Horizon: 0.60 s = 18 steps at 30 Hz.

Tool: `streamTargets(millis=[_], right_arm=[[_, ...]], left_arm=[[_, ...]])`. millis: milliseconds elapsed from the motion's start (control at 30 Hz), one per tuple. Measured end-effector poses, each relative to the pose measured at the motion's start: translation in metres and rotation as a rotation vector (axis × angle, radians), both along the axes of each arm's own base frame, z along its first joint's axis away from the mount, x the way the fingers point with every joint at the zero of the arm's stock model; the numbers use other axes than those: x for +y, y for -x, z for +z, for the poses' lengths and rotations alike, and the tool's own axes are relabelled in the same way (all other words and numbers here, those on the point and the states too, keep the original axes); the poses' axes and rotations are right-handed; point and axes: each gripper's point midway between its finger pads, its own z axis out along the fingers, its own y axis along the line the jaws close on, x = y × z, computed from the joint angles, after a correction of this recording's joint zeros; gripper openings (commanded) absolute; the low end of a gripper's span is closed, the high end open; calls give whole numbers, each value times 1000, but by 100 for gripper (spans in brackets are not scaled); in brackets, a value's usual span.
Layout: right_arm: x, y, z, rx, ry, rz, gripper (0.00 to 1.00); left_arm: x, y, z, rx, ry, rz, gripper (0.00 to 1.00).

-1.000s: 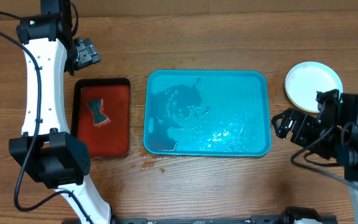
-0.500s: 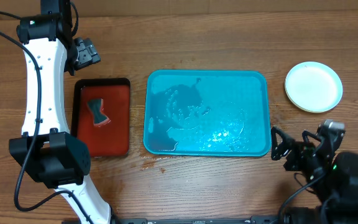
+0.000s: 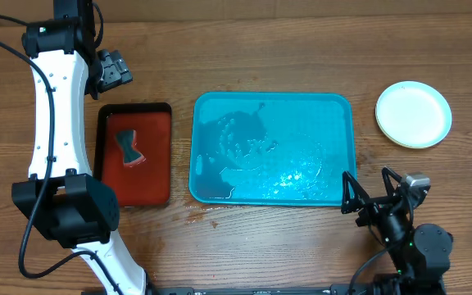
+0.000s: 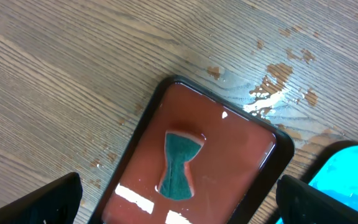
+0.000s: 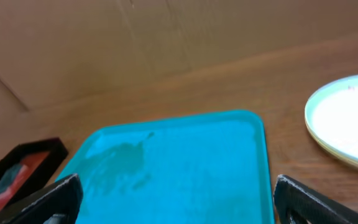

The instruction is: Clean dirty plates on tray and stack at the side

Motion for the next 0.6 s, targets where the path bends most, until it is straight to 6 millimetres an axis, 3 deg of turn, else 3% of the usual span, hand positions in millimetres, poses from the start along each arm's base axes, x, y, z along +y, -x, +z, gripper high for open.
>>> streamTargets(millis=[267,600], right_arm=[[-5,-5,-10,-66,7,-38,100],[-15,-8,9,-179,54,-97,100]], left_arm=[[0,0,0,0,0,0,100],[0,0,0,0,0,0,100]])
